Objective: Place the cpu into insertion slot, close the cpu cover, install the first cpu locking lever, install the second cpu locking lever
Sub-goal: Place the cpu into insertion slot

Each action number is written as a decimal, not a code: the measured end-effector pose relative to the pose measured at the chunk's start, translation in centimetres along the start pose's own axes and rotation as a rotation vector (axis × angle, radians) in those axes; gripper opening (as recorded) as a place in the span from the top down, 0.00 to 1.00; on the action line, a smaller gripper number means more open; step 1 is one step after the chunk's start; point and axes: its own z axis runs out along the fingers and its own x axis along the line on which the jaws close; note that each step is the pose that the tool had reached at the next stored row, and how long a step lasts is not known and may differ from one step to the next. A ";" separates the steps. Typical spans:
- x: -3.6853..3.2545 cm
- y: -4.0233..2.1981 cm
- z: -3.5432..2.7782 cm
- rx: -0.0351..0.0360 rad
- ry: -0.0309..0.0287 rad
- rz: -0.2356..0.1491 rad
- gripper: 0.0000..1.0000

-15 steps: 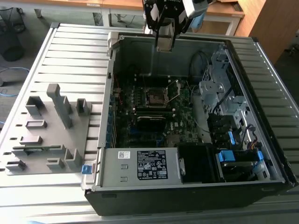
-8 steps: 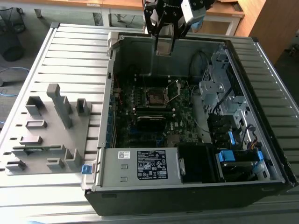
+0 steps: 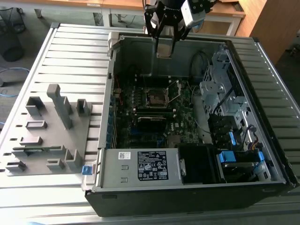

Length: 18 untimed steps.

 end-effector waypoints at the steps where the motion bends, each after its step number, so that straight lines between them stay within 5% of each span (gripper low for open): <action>1: 0.00 0.00 0.00 0.0000 0.0000 0.000 0.46; 18: -0.01 -0.04 0.51 -0.0003 -0.0001 0.000 0.46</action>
